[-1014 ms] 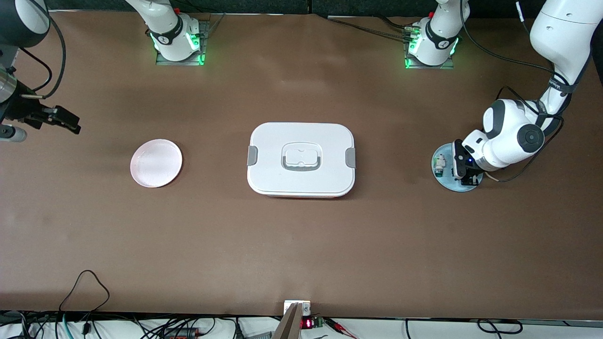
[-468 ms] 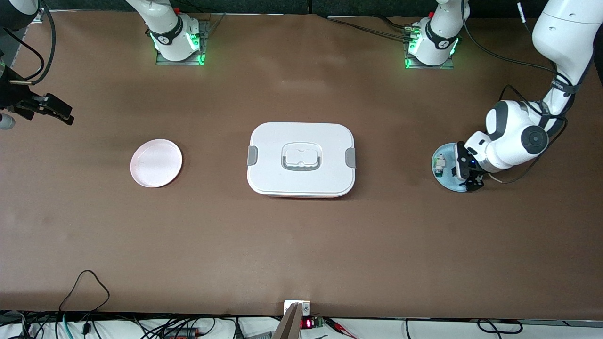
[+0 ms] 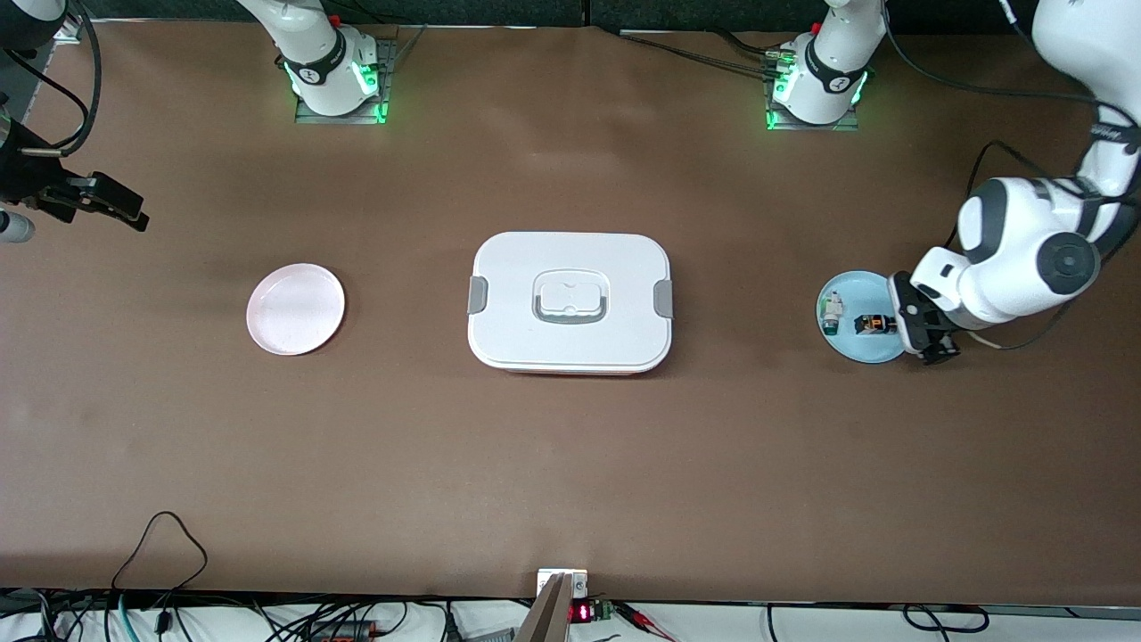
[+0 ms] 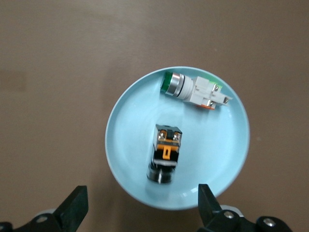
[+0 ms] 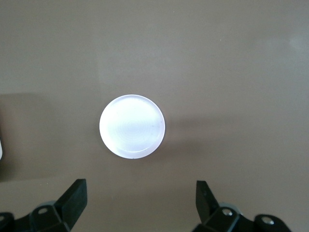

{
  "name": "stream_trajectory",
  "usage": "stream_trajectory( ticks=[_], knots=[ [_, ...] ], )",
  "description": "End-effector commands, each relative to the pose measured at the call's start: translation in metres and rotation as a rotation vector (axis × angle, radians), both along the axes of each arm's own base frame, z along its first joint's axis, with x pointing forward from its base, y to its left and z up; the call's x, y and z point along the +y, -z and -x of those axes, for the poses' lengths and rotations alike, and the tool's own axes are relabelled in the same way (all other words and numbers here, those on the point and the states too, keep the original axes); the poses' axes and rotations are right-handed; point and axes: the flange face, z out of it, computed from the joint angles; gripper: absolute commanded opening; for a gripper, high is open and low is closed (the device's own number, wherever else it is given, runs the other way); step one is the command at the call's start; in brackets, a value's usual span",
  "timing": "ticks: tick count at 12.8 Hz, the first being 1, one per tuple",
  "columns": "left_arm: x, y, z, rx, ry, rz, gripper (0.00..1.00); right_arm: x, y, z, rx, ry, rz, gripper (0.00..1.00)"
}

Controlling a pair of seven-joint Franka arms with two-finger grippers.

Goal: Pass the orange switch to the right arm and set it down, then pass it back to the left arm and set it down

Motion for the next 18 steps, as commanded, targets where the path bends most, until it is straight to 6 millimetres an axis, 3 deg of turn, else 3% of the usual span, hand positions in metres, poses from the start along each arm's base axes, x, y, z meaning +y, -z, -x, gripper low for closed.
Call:
stream_trajectory(
  ticks=[1, 5, 8, 12, 18],
  knots=[
    [-0.003, -0.052, -0.014, 0.014, -0.221, -0.008, 1.00, -0.003, -0.009, -0.002, 0.001, -0.008, -0.017, 1.00],
    [-0.028, -0.132, -0.004, -0.037, -0.465, -0.084, 1.00, -0.004, -0.014, 0.000, 0.013, -0.008, -0.014, 1.00],
    [-0.032, -0.199, -0.010, -0.001, -0.677, -0.130, 1.00, -0.004, -0.014, 0.001, 0.018, -0.010, -0.011, 1.00],
    [-0.047, -0.264, -0.014, -0.018, -0.997, -0.108, 1.00, -0.002, -0.016, 0.002, 0.034, -0.065, -0.013, 1.00],
    [-0.048, -0.310, 0.004, -0.040, -1.159, -0.127, 1.00, -0.001, -0.027, 0.001, 0.017, -0.050, -0.022, 1.00]
  ],
)
